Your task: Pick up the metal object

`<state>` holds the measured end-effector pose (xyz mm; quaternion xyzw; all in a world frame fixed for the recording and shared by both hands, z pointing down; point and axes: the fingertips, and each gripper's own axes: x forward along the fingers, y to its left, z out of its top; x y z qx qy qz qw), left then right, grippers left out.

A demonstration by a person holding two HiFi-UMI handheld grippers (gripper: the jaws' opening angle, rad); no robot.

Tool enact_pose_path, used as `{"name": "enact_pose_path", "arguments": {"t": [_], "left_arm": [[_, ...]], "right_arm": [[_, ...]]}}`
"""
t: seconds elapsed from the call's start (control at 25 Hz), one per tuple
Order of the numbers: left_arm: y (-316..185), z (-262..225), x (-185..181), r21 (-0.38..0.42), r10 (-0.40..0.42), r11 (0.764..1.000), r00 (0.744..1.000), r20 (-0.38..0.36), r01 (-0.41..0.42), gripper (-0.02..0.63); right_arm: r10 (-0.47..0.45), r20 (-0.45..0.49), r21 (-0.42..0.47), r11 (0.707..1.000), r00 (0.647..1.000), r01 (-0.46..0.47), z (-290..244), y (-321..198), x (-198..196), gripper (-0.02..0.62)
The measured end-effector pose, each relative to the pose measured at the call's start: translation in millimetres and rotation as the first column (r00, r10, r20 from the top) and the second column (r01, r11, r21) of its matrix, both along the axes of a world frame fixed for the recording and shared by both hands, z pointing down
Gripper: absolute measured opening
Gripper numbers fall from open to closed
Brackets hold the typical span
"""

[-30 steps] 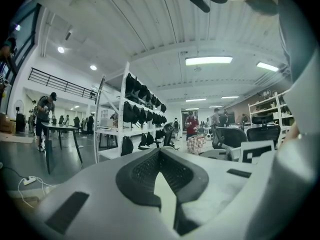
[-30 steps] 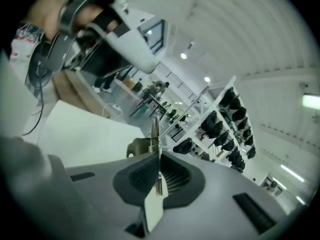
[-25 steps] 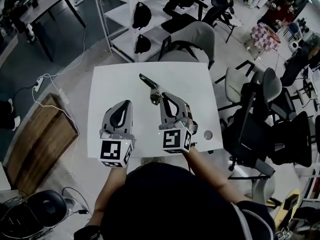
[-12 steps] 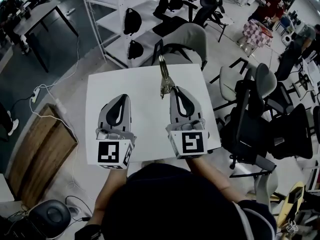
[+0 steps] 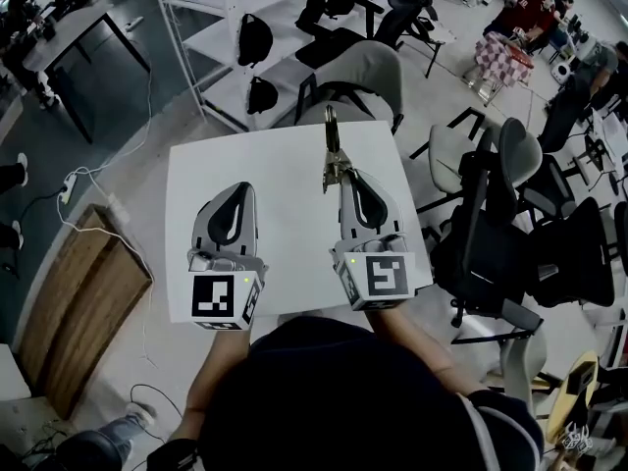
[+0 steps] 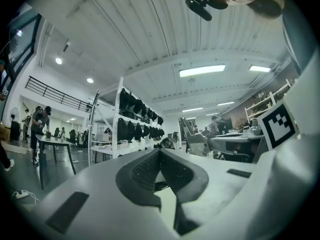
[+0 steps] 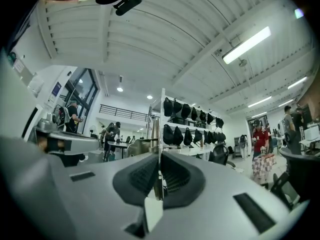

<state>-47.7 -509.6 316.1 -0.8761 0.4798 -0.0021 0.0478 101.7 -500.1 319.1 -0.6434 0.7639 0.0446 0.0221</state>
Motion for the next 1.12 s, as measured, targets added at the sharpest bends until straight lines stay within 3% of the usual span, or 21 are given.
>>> {"name": "enact_pose_path", "arguments": {"t": [0.2,0.48,1.12], "left_arm": [[-1,4,2,-0.011,0.002,1.0,1.0,0.006,-0.002,0.023],[0,11,1,-0.023,0.001,1.0,1.0,0.013,-0.001,0.023],[13,15,5,-0.021,0.009,1.0,1.0,0.013,-0.009,0.023]], "right_arm": [[-0.021,-0.043,-0.02,1.0,0.999,0.021,11,-3,-5,0.029],[-0.051,-0.042,0.048,0.997,0.998,0.053,-1,-1,-13,0.029],[-0.05,-0.019,0.066,0.996,0.999,0.052,-4,13,-13,0.029]]}}
